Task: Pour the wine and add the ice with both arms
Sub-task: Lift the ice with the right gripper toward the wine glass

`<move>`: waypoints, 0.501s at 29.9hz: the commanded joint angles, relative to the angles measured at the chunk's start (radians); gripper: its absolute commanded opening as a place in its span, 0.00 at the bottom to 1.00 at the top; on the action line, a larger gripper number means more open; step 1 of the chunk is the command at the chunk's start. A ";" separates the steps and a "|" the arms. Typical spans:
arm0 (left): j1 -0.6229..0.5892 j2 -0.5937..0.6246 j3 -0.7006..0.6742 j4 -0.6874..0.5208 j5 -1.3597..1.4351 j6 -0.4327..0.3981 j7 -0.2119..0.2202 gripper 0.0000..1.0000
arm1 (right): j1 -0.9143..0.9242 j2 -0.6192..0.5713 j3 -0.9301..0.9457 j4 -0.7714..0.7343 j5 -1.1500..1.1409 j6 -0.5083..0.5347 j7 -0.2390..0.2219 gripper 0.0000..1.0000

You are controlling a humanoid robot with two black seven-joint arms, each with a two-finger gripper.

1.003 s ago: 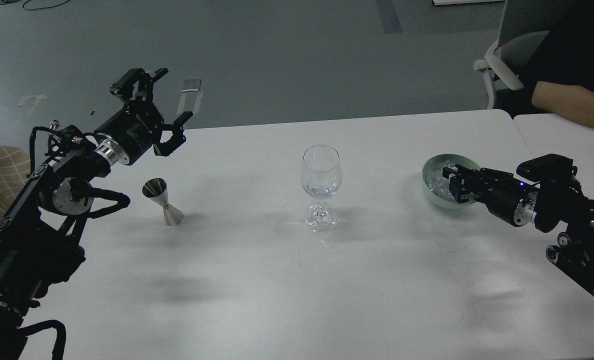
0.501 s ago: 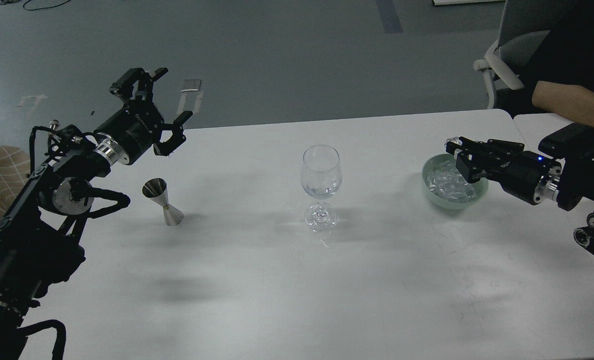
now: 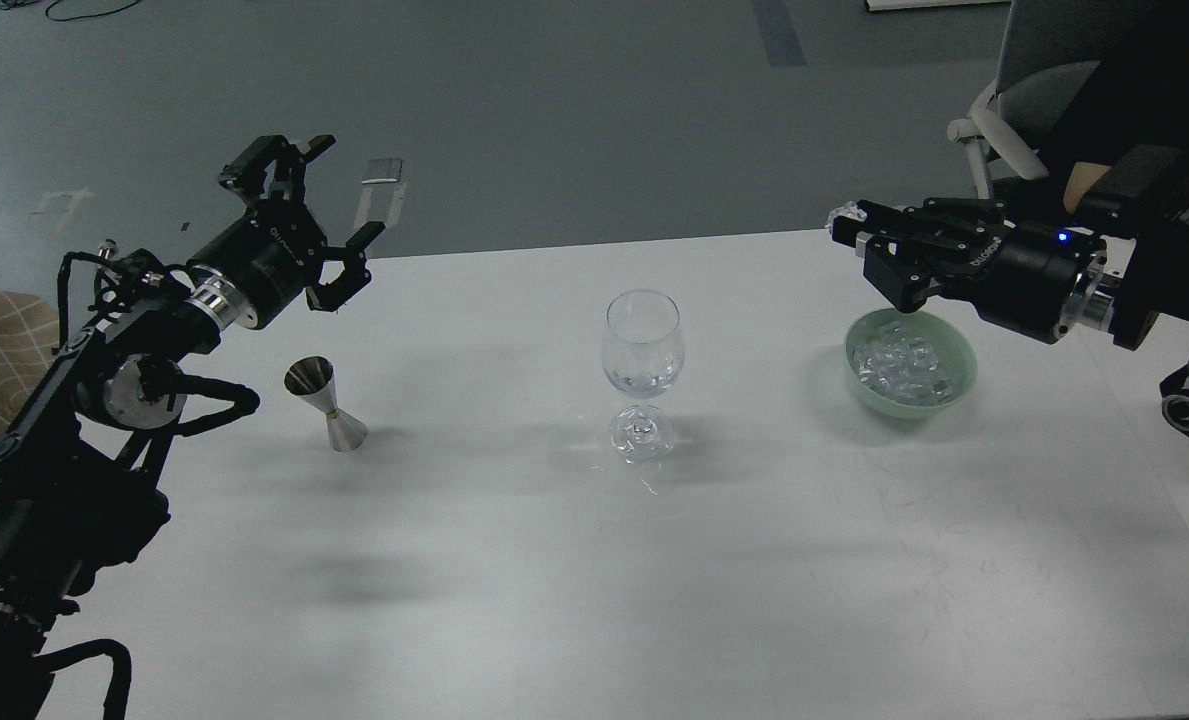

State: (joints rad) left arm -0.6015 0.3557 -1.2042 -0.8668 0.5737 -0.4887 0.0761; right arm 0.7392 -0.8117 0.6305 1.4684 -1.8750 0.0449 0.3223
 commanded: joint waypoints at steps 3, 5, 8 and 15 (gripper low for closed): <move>-0.001 0.000 0.000 0.000 0.000 0.000 0.001 0.98 | 0.060 0.014 -0.002 0.049 -0.009 0.053 -0.022 0.09; -0.001 0.002 0.002 0.000 0.000 0.000 0.001 0.98 | 0.080 0.037 -0.005 0.052 -0.010 0.072 -0.028 0.09; -0.003 0.005 0.002 0.000 0.000 0.000 0.001 0.98 | 0.089 0.091 -0.005 0.053 -0.044 0.107 -0.031 0.09; -0.001 0.009 0.002 0.000 -0.002 0.000 0.001 0.98 | 0.095 0.154 -0.005 0.055 -0.099 0.156 -0.032 0.09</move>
State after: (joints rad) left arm -0.6042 0.3640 -1.2027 -0.8668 0.5737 -0.4887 0.0767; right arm 0.8339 -0.6850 0.6257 1.5228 -1.9607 0.1853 0.2907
